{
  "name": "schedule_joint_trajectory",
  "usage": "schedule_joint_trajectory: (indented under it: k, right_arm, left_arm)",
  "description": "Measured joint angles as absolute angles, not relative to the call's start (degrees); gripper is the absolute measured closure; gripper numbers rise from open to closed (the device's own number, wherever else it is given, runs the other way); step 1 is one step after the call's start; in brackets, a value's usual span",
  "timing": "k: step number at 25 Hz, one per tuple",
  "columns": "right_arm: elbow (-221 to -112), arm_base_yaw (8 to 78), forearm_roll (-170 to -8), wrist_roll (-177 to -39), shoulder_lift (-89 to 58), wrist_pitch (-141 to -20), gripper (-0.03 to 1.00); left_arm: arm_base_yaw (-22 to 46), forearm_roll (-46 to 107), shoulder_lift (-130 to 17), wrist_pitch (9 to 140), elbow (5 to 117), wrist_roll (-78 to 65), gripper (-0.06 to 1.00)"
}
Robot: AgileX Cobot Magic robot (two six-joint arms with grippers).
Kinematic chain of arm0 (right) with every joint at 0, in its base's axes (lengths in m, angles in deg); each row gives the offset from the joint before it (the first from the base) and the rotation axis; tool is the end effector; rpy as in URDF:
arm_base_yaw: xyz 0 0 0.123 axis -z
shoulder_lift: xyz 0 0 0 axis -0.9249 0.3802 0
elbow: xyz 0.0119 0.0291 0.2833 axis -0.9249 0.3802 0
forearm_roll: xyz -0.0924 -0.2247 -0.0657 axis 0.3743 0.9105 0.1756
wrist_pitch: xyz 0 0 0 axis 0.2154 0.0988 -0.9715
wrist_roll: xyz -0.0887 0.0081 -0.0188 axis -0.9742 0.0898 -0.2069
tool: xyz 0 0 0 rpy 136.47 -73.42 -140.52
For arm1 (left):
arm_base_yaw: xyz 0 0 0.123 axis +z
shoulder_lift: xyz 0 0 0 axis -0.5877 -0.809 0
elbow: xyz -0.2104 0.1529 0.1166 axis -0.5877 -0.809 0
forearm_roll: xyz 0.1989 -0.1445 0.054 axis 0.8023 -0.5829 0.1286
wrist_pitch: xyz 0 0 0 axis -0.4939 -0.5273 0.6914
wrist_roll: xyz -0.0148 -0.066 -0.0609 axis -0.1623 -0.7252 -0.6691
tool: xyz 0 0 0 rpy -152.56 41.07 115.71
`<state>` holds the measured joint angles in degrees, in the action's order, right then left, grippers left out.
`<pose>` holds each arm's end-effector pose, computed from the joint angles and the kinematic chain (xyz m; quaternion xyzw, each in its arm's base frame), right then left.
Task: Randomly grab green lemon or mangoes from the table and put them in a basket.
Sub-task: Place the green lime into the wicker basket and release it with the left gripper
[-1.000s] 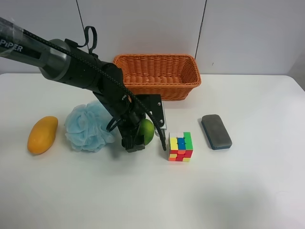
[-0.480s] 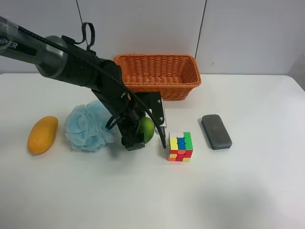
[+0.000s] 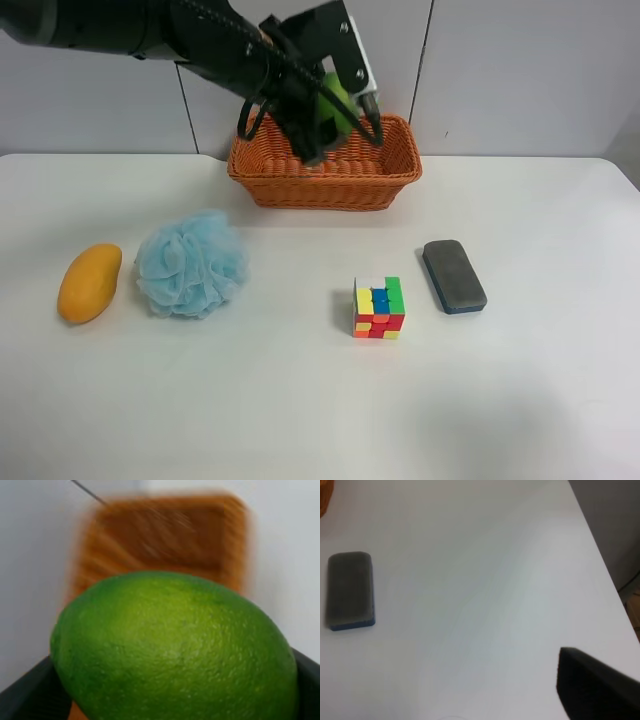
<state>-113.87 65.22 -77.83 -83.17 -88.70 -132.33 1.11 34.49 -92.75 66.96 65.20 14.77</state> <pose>-0.0031 -0.0040 0.2717 -0.0023 0.8581 -0.0050 0.5135 0.3672 -0.2596 0.2643 0.5701 0.6583 0.0328 0.4905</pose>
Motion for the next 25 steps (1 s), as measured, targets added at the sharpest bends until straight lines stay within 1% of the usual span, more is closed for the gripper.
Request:
schedule_joint_trajectory:
  k: [4,11,16,25]
  right_arm:
    - [-113.87,65.22,-77.83,-83.17,-88.70,-132.33,-0.02]
    - [-113.87,65.22,-77.83,-83.17,-88.70,-132.33,-0.02]
    - [-113.87,65.22,-77.83,-83.17,-88.70,-132.33,-0.02]
    - [-113.87,65.22,-77.83,-83.17,-88.70,-132.33,-0.02]
  left_arm:
    - [2.66,34.49,-97.38,75.10,71.33,14.77,0.19]
    - [6.52,34.49,-109.45,76.89,79.76,14.77,0.19]
    - [8.14,34.49,-114.18,74.91,80.12,14.77,0.19]
    - [8.50,34.16,-114.52,72.19,80.24,14.77,0.19]
